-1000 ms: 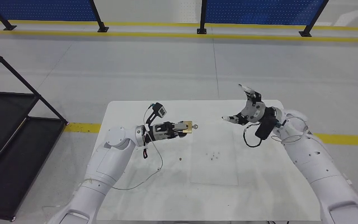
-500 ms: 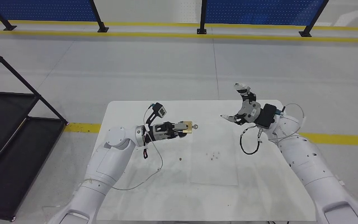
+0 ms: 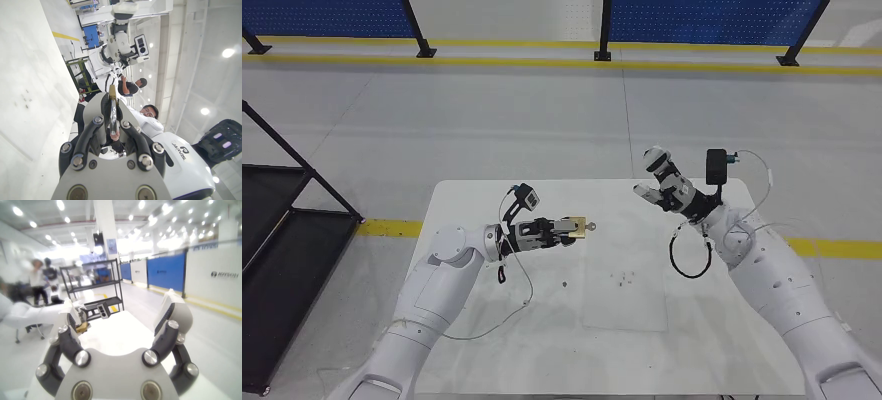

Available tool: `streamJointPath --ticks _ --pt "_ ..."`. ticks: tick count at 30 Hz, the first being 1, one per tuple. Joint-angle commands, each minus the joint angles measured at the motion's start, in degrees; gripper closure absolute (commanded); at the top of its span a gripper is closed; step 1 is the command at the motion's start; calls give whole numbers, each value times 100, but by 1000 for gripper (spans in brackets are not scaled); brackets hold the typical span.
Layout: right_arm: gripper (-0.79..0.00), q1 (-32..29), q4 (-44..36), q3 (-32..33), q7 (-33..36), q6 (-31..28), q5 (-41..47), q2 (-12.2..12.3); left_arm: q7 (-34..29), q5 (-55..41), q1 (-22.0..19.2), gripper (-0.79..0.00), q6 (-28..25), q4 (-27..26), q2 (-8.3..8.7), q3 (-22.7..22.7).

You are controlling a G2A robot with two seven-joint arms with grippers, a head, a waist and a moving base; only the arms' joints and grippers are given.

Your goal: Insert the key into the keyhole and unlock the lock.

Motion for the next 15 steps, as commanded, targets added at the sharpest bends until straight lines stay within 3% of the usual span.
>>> streamJointPath --ticks 1,3,6,12,15 --pt "-785 76 -134 -189 2029 355 2109 41 0 0 0 0 0 0 0 0" --pt "-785 170 -354 -199 3338 998 3293 114 0 0 0 0 0 0 0 0" --pt "-785 190 -576 -17 4526 1562 4178 231 0 0 0 0 0 0 0 0" --pt "-785 6 -749 178 5516 2122 4659 337 0 0 0 0 0 0 0 0" --pt "-785 -21 -757 187 5578 2155 4716 340 0 0 0 0 0 0 0 0"
